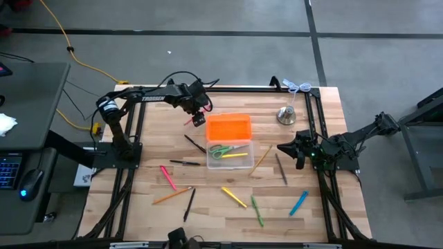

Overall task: Pick & place school supplies into a supply box
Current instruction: Put the pink pen into the container

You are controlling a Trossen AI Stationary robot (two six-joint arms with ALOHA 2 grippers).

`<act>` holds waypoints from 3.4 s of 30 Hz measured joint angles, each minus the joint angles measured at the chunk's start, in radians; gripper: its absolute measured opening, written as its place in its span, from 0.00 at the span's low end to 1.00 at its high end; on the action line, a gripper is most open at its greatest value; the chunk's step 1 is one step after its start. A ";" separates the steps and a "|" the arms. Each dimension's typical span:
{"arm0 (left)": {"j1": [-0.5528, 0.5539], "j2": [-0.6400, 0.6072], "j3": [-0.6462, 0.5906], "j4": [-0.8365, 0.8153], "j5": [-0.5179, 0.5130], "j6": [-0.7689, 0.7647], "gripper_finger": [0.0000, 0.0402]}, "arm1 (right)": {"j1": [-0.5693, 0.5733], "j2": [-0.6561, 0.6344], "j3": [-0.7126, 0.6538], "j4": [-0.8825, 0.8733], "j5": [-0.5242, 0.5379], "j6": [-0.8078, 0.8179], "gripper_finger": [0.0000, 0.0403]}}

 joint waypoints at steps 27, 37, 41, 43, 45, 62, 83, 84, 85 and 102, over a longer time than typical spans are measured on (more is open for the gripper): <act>0.056 0.124 0.072 -0.111 -0.010 0.003 0.65 | 0.000 0.000 0.000 0.000 0.002 0.016 0.03; 0.037 0.142 0.074 -0.098 -0.074 -0.029 0.62 | 0.000 0.000 0.000 0.000 0.002 0.029 0.03; 0.036 0.143 0.072 -0.096 -0.071 -0.034 0.53 | 0.000 0.000 0.000 0.000 0.002 0.029 0.03; 0.029 0.144 0.071 -0.091 -0.068 -0.035 0.48 | 0.000 0.000 0.000 0.000 0.002 0.029 0.03; 0.029 0.144 0.071 -0.087 -0.069 -0.035 0.43 | 0.000 0.000 0.000 0.000 0.002 0.029 0.03; 0.030 0.146 0.072 -0.068 -0.077 -0.061 0.12 | 0.000 0.000 0.000 0.000 -0.003 0.033 0.03; 0.031 0.132 0.070 -0.079 -0.082 -0.084 0.10 | 0.000 0.000 0.000 0.000 -0.002 0.033 0.03; 0.031 0.132 0.070 -0.080 -0.082 -0.085 0.10 | 0.000 0.000 0.000 0.001 -0.003 0.033 0.03; 0.031 0.131 0.070 -0.080 -0.082 -0.086 0.10 | 0.000 0.000 0.000 0.000 -0.004 0.033 0.03; 0.032 0.124 0.070 -0.112 -0.096 -0.106 0.10 | 0.000 0.000 0.000 0.000 -0.005 0.033 0.03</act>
